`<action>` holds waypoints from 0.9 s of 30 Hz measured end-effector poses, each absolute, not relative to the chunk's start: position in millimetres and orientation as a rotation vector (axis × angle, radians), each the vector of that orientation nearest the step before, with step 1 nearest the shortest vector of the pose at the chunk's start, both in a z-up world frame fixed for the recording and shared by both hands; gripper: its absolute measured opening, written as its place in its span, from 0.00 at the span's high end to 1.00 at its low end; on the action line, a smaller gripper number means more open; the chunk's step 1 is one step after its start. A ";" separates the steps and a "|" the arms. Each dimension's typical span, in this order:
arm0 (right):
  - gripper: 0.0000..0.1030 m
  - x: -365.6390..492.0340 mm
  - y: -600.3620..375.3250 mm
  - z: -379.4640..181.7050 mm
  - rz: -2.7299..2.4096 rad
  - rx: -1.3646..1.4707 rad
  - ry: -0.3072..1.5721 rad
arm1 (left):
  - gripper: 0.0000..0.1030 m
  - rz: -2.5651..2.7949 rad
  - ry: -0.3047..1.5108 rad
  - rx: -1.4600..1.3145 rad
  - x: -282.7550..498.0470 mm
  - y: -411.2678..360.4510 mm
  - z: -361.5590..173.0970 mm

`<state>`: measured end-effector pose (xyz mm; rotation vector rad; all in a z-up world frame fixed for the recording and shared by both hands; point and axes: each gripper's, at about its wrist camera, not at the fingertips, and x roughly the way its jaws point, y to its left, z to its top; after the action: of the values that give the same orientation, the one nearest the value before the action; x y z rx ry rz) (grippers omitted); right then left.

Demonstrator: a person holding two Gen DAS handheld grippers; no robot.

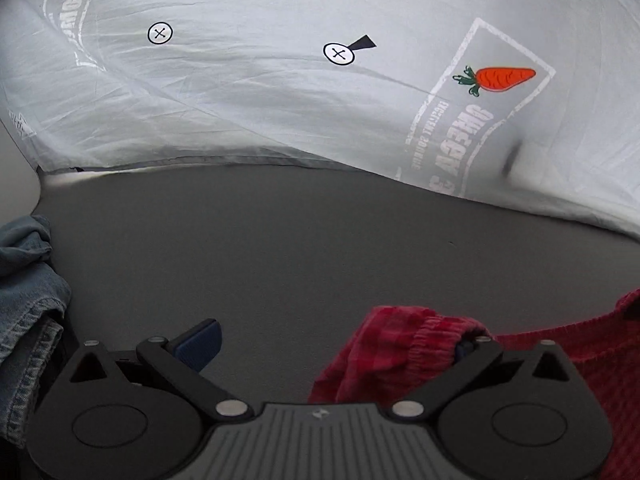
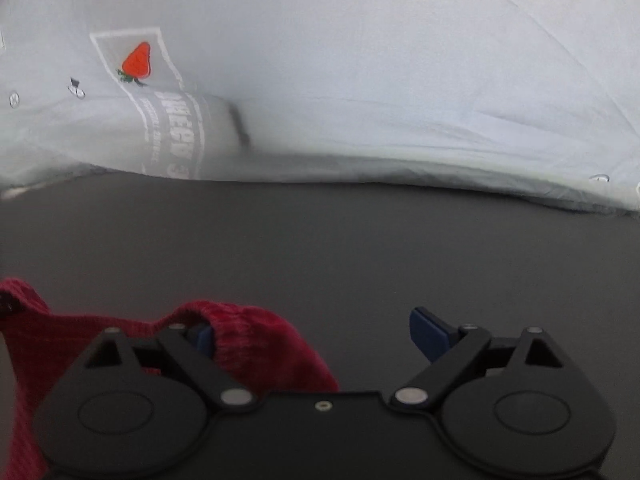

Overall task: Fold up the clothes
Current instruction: 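Lift the red checked shorts with the right tool and carry them over the table, then lower the red shorts onto the table and open the right tool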

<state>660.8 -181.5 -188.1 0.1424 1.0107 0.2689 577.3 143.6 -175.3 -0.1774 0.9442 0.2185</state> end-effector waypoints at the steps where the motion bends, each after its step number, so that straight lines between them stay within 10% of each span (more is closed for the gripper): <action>1: 0.07 660.7 -192.1 -185.4 0.288 0.240 1.030 | 0.00 0.188 0.954 -0.271 572.6 149.6 -173.7; 13: 0.06 615.0 -216.1 -146.1 0.330 0.250 0.966 | 0.00 0.006 0.968 -0.568 553.2 144.7 -135.8; 20: 0.48 596.5 -200.5 -156.0 0.311 -0.085 0.868 | 0.00 0.252 0.956 -0.378 535.0 146.3 -153.7; 27: 0.53 613.3 -168.6 -187.2 0.434 -0.251 0.802 | 0.00 0.349 0.997 -0.260 498.7 155.1 -177.0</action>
<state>613.3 -168.6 -187.2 -0.2511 0.8022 0.4338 498.7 155.1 -177.0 -0.2600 0.9965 0.3493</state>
